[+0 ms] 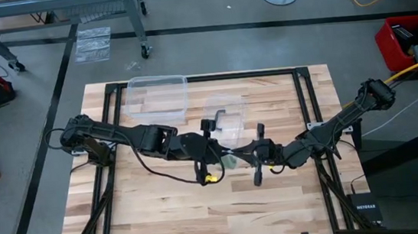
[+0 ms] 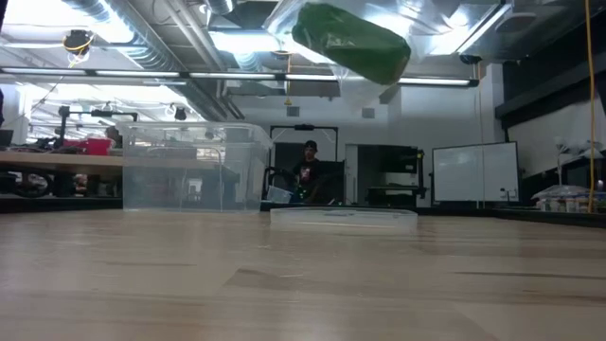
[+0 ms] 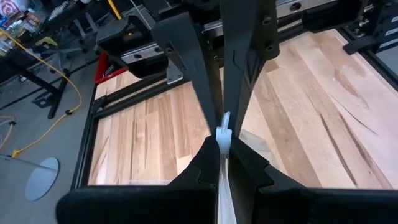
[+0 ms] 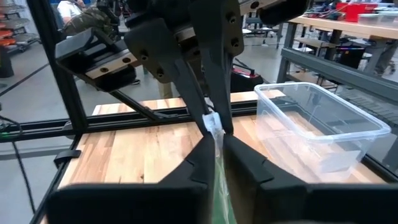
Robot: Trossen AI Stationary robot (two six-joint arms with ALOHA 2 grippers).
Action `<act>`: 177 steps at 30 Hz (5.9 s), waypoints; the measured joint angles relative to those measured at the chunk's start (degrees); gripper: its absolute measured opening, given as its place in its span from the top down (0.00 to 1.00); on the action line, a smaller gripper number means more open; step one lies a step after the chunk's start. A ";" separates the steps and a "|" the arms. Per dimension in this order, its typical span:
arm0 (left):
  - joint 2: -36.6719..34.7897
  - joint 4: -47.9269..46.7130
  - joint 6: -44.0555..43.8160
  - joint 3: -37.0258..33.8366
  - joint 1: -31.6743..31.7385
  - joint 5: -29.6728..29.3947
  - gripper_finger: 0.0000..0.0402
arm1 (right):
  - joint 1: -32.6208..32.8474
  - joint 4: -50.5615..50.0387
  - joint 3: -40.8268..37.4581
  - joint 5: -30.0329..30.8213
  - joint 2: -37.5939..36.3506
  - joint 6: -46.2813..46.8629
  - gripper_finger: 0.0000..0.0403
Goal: Roll bandage
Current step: Close the transparent zip bag
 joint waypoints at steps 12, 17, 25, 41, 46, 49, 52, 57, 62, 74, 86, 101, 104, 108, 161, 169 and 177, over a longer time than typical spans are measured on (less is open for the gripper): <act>0.00 -0.14 0.00 0.00 -0.07 0.04 0.99 | 0.00 0.42 0.00 -1.09 0.00 -0.34 0.99; 0.00 -0.38 -0.02 0.00 -0.04 -0.02 0.99 | 0.00 0.71 0.00 0.04 0.04 -0.34 0.99; 0.00 -1.79 -0.43 0.11 -0.04 -0.09 0.99 | 0.00 1.26 0.00 0.76 0.11 -0.34 1.00; 0.00 -4.50 -1.57 0.13 -0.04 -0.07 0.99 | -0.04 1.64 -0.02 0.89 0.13 -0.34 1.00; 0.00 -4.92 -1.57 0.13 -0.04 -0.07 0.99 | -0.04 1.76 -0.02 0.89 0.13 -0.34 1.00; 0.00 -5.02 -1.71 0.13 -0.04 -0.05 0.99 | -0.03 1.79 -0.02 0.91 0.13 -0.34 1.00; 0.00 -5.10 -2.25 0.13 -0.04 -0.02 0.99 | 0.00 1.85 -0.02 0.91 0.13 -0.34 1.00; 0.00 -4.87 -2.61 0.09 -0.04 0.00 0.99 | 0.00 1.85 -0.02 0.91 0.13 -0.32 1.00; 0.00 -2.57 -4.49 -0.02 -0.04 -0.15 0.99 | 0.04 1.97 -0.02 1.09 0.02 -0.32 1.00; 0.00 -1.60 -6.04 -0.09 -0.07 -0.24 0.75 | 0.04 2.01 0.00 1.17 -0.11 -0.32 1.00; 0.00 1.36 -4.35 -0.09 -0.07 -0.37 0.73 | 0.00 1.68 0.00 0.91 -0.08 -0.32 1.00; 0.00 1.06 -3.41 0.00 -0.07 -0.45 0.94 | 0.00 1.63 0.00 0.89 0.00 -0.32 1.00; 0.00 0.66 -3.41 0.02 -0.07 -0.50 0.97 | 0.00 1.63 0.00 1.21 0.05 -0.32 1.00; 0.00 0.13 -3.42 0.07 -0.06 -0.52 0.95 | 0.00 1.61 0.00 1.48 0.07 0.54 1.00; -0.11 -15.49 -10.90 0.07 -0.04 -0.57 0.97 | 0.04 4.33 -0.07 0.91 -8.90 -0.91 1.00; -0.04 -15.27 -10.88 0.07 -0.04 -0.63 0.95 | 0.04 2.03 -0.07 0.79 -13.30 -2.10 1.00; 0.15 -10.66 -13.65 -0.21 -0.09 -6.81 0.88 | 0.04 0.50 0.15 0.93 -13.58 -1.96 1.00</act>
